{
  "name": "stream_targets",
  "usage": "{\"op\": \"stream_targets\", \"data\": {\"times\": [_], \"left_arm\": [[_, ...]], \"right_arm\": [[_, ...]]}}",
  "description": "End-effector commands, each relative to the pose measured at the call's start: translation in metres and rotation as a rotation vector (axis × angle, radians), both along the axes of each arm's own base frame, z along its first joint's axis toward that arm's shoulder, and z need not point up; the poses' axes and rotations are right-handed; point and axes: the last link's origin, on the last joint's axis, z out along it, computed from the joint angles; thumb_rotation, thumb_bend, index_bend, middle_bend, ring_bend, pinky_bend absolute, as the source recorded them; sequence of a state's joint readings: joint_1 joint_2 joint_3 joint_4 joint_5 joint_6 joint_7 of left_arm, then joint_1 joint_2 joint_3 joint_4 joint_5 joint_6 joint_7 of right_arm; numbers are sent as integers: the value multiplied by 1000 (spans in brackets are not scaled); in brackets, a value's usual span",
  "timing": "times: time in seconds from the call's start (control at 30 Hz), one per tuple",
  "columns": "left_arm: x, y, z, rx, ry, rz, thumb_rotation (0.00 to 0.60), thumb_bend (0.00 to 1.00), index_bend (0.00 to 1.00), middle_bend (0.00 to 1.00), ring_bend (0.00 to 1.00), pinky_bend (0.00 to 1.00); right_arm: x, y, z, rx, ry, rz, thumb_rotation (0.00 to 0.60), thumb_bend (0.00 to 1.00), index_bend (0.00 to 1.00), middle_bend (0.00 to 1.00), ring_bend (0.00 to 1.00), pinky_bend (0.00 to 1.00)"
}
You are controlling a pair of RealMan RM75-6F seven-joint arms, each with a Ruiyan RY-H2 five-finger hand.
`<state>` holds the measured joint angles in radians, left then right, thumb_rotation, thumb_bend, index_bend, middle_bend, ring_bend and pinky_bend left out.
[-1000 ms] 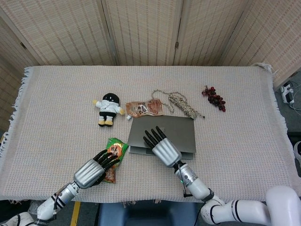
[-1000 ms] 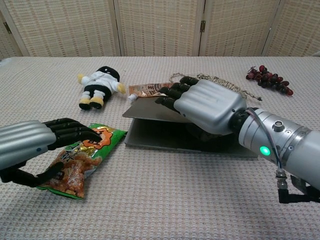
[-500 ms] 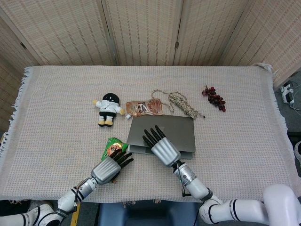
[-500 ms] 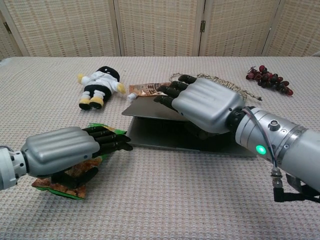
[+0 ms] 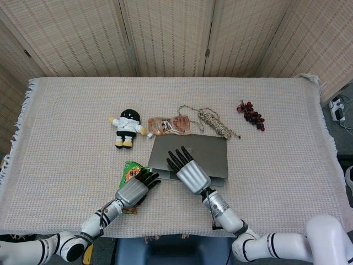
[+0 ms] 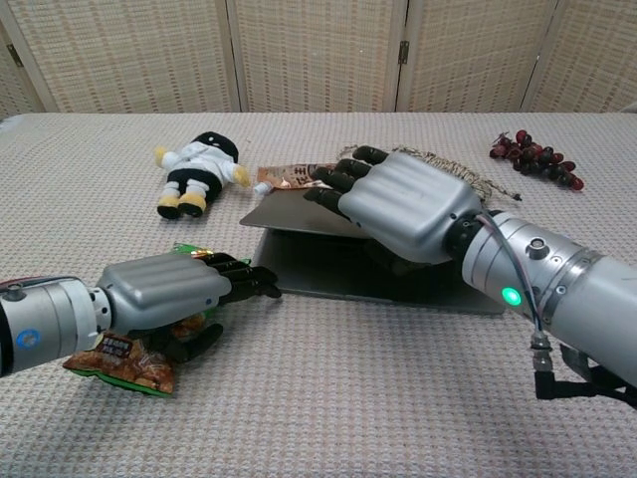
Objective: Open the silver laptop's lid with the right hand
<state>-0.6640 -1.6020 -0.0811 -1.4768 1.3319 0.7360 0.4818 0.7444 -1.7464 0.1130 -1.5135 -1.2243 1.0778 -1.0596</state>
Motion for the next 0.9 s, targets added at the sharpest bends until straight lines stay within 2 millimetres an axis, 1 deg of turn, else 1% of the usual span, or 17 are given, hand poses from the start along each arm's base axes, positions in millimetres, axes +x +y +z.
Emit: {"op": "stream_targets", "data": {"times": [0.03, 0.2, 0.5, 0.63, 0.9], "left_arm": [[1, 2, -2, -5, 17, 3, 600, 781, 15, 40, 0, 0], [1, 3, -2, -4, 28, 7, 600, 787, 18, 63, 0, 0], [2, 4, -2, -4, 29, 17, 600, 787, 19, 68, 0, 0], [3, 3, -1, -3, 29, 14, 600, 787, 22, 69, 0, 0], [2, 3, 1, 1, 32, 20, 600, 787, 25, 70, 0, 0]], "right_arm": [[-1, -1, -1, 0, 4, -5, 600, 601, 0, 0, 0, 0], [-5, -3, -3, 2, 8, -19, 600, 602, 0, 0, 0, 0], [-14, -11, -2, -9, 11, -58, 600, 601, 0, 0, 0, 0], [-16, -13, 7, -26, -9, -64, 600, 601, 0, 0, 0, 0], [-21, -30, 42, -98, -69, -110, 600, 602, 0, 0, 0, 0]]}}
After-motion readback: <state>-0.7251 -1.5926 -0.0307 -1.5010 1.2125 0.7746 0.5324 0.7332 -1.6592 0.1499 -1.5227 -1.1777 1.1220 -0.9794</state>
